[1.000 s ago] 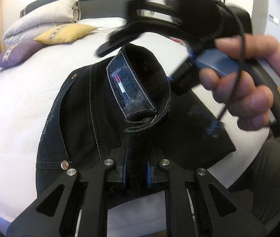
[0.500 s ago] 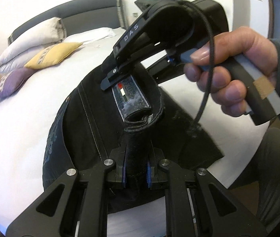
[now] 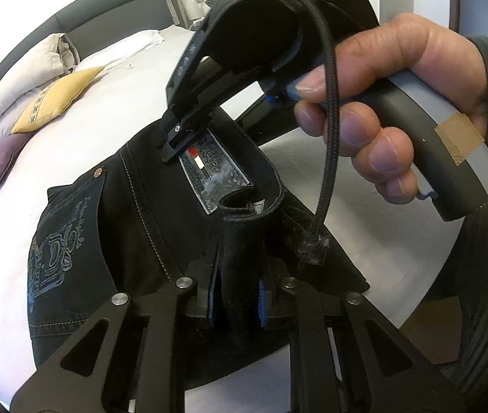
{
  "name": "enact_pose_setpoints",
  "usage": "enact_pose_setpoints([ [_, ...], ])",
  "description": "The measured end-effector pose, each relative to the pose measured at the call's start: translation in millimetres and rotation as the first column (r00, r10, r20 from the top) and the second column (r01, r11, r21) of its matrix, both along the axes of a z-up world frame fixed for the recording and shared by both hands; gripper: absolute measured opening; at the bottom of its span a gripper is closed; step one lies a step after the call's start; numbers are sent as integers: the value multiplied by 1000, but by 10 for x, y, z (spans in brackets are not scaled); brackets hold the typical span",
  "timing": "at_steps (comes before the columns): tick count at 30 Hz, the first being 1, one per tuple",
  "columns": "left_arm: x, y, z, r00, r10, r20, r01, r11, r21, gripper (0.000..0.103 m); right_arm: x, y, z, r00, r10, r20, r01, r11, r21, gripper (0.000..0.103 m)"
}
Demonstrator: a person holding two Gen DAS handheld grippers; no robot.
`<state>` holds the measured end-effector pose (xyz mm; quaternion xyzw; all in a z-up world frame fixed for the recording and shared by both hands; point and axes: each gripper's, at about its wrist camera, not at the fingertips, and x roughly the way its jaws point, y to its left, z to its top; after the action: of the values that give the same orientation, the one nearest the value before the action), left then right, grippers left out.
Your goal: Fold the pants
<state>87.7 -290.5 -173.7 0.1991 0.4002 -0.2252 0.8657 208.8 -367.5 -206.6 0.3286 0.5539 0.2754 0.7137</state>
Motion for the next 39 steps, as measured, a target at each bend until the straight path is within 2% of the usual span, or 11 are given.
enact_pose_setpoints([
  [9,-110,-140,-150,999,-7,32,6,1000,11,19,72,-75,-61,1000,8,-4,-8,1000,-1,17],
  [12,-163,-67,-177,999,-16,40,17,1000,-8,28,91,-153,-158,999,-6,-47,9,999,51,20],
  [14,-216,5,-112,999,-36,2,36,997,-69,55,73,-197,-151,998,-24,-55,28,997,73,28],
  [17,-322,272,8,999,-37,-29,32,987,-158,76,22,-305,-47,997,-63,-45,66,994,82,47],
  [24,-462,1072,432,999,40,-18,-43,975,-217,76,-224,-795,382,971,-238,39,237,971,29,55],
  [30,140,1725,750,984,170,42,-152,946,-285,76,-742,-297,733,983,-110,147,72,968,240,55],
  [34,426,1728,479,985,170,-44,-175,940,-294,76,-1028,165,390,995,-5,96,-19,968,252,54],
  [35,458,1702,342,982,167,-89,-186,939,-290,76,-1074,192,185,999,-8,47,-3,976,216,50],
  [36,504,1660,116,973,172,-156,-208,943,-258,76,-1119,164,-25,1000,-23,4,22,982,185,17],
  [37,471,1617,-41,965,191,-177,-229,946,-228,76,-1167,75,-230,998,-55,-23,59,982,178,0],
  [39,372,1615,-221,969,206,-137,-231,952,-201,76,-1258,-149,-448,991,-118,-57,129,953,273,0],
])
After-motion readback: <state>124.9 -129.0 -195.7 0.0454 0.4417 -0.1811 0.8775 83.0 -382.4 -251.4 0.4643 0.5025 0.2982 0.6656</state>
